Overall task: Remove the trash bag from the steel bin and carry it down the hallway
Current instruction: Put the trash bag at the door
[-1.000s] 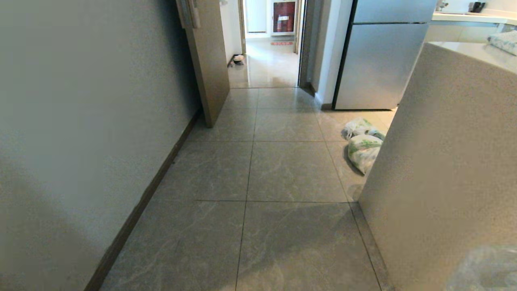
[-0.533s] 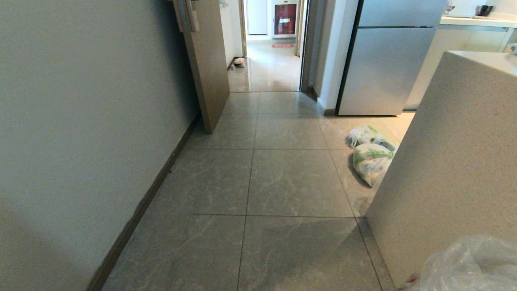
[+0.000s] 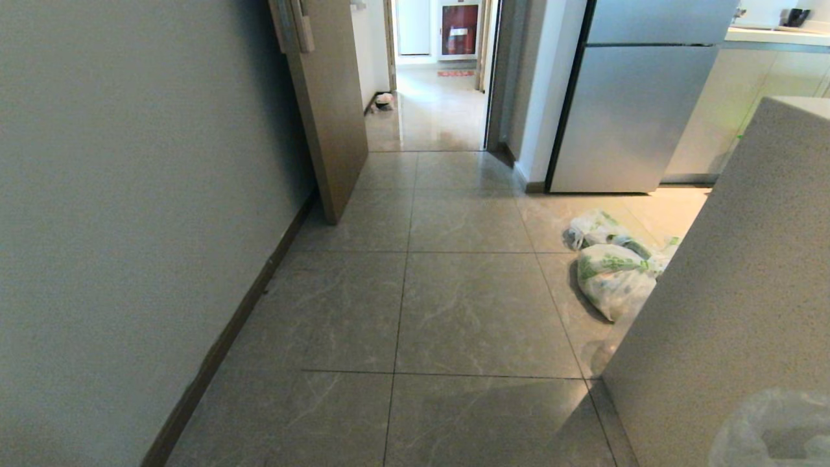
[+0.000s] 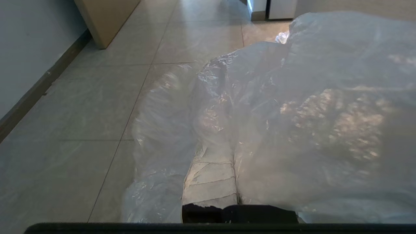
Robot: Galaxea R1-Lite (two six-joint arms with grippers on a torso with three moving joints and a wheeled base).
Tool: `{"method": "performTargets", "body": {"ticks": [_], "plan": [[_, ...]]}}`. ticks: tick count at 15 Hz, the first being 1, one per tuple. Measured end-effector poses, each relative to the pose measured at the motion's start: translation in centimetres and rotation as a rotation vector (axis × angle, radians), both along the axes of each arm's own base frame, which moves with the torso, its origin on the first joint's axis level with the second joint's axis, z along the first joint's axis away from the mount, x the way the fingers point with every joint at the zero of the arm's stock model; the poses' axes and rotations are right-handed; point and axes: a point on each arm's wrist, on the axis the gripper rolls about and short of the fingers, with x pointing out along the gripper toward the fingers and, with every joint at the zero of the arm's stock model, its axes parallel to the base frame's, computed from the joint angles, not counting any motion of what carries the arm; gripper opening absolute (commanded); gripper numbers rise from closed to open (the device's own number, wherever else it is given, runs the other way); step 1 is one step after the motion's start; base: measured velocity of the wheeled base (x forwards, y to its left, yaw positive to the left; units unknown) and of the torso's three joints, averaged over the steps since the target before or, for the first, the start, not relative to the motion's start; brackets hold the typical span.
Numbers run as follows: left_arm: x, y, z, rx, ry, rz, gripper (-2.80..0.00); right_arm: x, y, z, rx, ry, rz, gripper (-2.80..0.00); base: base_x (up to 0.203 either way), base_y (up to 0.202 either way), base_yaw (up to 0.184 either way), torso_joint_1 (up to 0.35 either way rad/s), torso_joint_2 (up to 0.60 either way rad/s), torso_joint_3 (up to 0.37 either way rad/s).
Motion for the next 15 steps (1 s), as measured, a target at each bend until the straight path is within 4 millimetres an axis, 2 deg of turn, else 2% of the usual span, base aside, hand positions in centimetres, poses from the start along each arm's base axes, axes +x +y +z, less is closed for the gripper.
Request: {"method": "performTargets", "body": {"ticks": [15], "plan": [[0.0,0.0,0.0,0.0,0.0,0.0,-2.8,0.0,0.0,0.0,0.0,0.0,0.0,-2.8,0.191,0.0,0.001,0.002,0.0,0.002]]}}
